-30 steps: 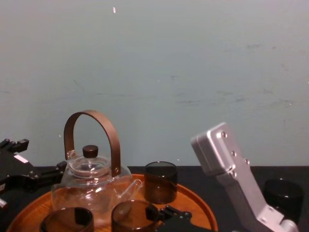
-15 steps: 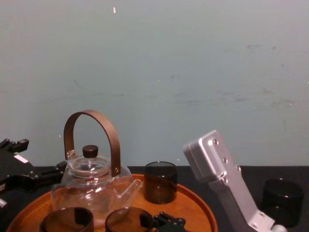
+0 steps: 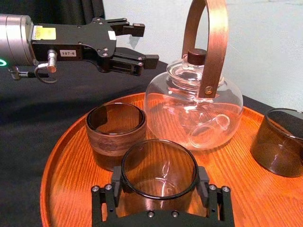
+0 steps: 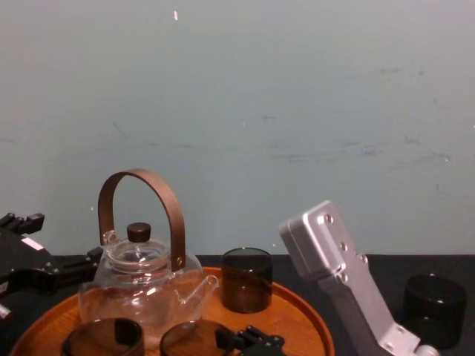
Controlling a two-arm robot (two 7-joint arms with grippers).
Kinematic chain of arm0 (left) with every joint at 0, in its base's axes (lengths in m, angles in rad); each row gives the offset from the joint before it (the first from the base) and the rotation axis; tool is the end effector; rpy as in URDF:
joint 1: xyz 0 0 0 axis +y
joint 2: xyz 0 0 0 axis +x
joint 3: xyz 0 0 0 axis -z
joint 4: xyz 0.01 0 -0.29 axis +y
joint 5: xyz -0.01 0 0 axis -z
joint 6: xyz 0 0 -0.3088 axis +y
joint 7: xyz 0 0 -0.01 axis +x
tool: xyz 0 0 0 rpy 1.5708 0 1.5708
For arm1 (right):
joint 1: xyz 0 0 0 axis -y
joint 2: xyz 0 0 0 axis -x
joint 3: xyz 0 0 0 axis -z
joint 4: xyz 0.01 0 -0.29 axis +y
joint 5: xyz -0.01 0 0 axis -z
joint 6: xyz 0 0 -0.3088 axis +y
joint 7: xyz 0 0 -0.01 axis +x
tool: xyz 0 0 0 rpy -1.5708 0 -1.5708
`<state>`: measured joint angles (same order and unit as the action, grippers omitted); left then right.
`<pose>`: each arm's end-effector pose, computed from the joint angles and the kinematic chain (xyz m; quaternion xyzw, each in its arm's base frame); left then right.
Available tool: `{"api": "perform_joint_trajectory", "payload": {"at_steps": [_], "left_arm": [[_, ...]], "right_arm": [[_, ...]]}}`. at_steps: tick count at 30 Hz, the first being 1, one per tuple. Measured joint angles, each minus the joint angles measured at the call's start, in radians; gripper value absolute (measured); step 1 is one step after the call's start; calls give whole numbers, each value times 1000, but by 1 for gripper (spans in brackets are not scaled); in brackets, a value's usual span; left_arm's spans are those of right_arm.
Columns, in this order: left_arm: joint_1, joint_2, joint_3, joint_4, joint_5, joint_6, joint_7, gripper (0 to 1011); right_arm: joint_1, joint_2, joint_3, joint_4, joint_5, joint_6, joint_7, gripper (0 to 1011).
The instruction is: Pick up the glass from the table and place it on the tray.
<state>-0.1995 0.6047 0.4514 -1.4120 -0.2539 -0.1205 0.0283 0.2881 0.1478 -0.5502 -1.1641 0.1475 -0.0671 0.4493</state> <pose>0.3581 0.0827 -0.3023 0.1415 -0.1325 0.5799 0.7913 0.3704 0.0921 -0.3523 -0.1008 0.0090 -0.3228 0.9410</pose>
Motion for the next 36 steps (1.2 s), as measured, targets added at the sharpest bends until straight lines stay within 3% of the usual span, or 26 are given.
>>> {"api": "perform_joint_trajectory", "payload": {"at_steps": [3, 14, 25, 36], "left_arm": [[0, 0, 0, 0, 0, 0, 0, 1001], [0, 0, 0, 0, 0, 0, 0, 1001], [0, 0, 0, 0, 0, 0, 0, 1001], [0, 0, 0, 0, 0, 0, 0, 1001]], "right_arm": [[0, 0, 0, 0, 0, 0, 0, 1002], [-9, 8, 4, -19, 10, -1, 6, 1002], [-56, 53, 14, -144, 10, 9, -10, 1002], [-151, 126, 44, -303, 22, 39, -29, 1002]]}}
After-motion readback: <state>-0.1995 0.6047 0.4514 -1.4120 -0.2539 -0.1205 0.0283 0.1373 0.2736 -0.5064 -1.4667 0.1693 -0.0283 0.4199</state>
